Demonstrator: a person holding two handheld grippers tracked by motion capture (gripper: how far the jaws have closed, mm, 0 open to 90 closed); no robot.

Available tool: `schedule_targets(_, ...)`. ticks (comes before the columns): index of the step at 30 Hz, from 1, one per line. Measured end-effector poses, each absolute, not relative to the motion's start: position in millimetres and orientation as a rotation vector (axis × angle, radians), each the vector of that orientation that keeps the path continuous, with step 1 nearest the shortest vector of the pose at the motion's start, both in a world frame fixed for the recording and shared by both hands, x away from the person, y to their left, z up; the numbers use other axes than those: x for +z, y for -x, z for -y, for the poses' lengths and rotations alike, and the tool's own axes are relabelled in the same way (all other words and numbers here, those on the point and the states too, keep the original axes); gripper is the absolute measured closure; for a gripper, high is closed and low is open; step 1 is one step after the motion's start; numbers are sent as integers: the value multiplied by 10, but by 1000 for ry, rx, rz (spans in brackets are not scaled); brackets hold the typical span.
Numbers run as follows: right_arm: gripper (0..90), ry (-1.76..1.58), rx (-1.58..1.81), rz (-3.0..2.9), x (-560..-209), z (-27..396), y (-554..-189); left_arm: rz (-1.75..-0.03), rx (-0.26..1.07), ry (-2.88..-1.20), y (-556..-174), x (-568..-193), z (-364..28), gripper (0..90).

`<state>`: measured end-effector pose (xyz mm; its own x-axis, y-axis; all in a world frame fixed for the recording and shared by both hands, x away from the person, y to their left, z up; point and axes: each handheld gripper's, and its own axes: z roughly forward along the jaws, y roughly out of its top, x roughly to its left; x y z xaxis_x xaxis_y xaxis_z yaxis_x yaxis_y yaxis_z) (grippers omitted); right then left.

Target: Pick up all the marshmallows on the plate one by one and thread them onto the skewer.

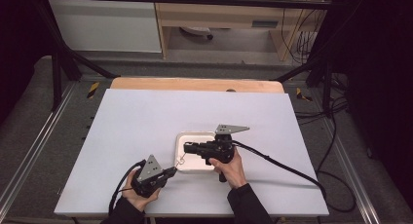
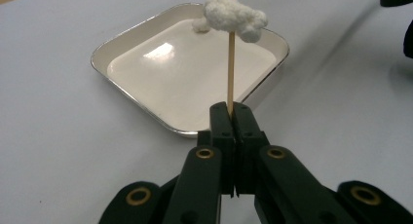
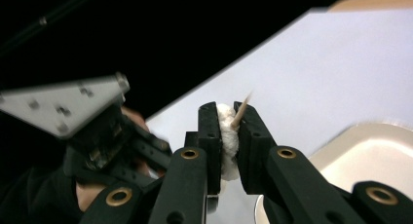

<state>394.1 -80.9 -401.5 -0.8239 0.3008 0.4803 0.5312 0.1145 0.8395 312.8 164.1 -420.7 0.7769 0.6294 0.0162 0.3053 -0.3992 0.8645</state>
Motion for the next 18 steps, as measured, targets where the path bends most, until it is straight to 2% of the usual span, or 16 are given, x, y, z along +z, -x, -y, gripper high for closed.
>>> schedule_targets(1, 821, 804, -1749, 2212, -4086, 737, -3918, -696, 495, -2033, -3123, -4185, -1600, 894)
schedule_targets(3, 821, 796, -1756, 2224, -4104, 686, -3906, -719, 438, -2009, -3154, -4230, -1622, 894)
schedule_targets(8, 793, 790, -1758, 2246, -4054, 696, -3887, -703, 440, -1997, -3136, -4217, -1639, 893)
schedule_targets(10, 625, 825, -1793, 2248, -4021, 715, -3880, -725, 437, -2001, -3140, -4238, -1660, 893)
schedule_targets(18, 335, 895, -1798, 2401, -3963, 862, -3900, -743, 425, -1987, -3208, -4269, -1763, 892)
